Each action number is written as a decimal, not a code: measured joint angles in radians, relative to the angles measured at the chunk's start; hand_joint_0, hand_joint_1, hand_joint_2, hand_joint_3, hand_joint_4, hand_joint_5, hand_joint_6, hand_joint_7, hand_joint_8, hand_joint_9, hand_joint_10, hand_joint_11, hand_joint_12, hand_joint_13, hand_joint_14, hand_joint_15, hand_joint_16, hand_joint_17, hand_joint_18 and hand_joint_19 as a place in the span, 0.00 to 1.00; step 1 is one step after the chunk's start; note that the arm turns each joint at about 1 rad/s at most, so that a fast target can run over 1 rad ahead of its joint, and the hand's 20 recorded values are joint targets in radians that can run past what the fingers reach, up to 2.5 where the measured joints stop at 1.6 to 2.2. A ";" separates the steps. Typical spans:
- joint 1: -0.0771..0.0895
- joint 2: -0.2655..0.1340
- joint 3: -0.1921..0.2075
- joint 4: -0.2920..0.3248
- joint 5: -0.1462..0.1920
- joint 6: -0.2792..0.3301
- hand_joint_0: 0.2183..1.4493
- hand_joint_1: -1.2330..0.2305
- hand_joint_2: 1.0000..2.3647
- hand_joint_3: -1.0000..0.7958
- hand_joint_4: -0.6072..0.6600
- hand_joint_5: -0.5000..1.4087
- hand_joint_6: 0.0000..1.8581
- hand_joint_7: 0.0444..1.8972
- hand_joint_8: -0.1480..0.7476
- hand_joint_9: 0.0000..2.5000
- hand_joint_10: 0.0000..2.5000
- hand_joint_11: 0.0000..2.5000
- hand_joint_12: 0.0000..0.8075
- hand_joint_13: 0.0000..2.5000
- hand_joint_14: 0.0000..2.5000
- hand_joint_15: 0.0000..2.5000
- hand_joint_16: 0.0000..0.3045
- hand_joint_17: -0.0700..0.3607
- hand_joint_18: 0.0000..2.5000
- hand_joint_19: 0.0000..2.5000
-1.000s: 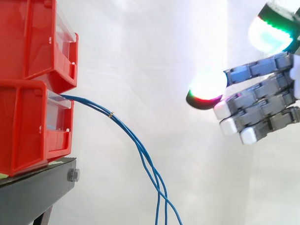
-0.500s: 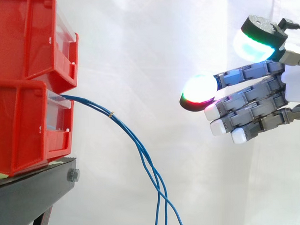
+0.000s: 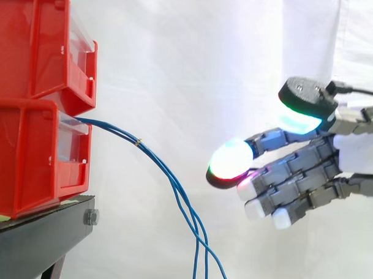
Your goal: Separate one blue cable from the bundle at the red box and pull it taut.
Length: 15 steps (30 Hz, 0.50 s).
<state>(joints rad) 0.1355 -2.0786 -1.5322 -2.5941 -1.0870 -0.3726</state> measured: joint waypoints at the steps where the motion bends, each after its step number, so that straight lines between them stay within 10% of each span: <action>1: 0.000 -0.006 0.001 0.008 -0.002 0.002 0.28 0.37 0.00 0.28 0.72 0.16 0.27 0.41 0.54 0.23 0.00 0.20 0.42 0.24 0.00 0.12 0.13 0.37 0.22 0.20; 15: 0.002 -0.049 0.008 0.064 -0.016 0.013 0.28 0.37 0.00 0.28 0.73 0.17 0.27 0.41 0.54 0.23 0.01 0.19 0.42 0.21 0.00 0.11 0.12 0.35 0.16 0.11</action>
<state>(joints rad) 0.1373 -2.1274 -1.5242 -2.5305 -1.1030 -0.3595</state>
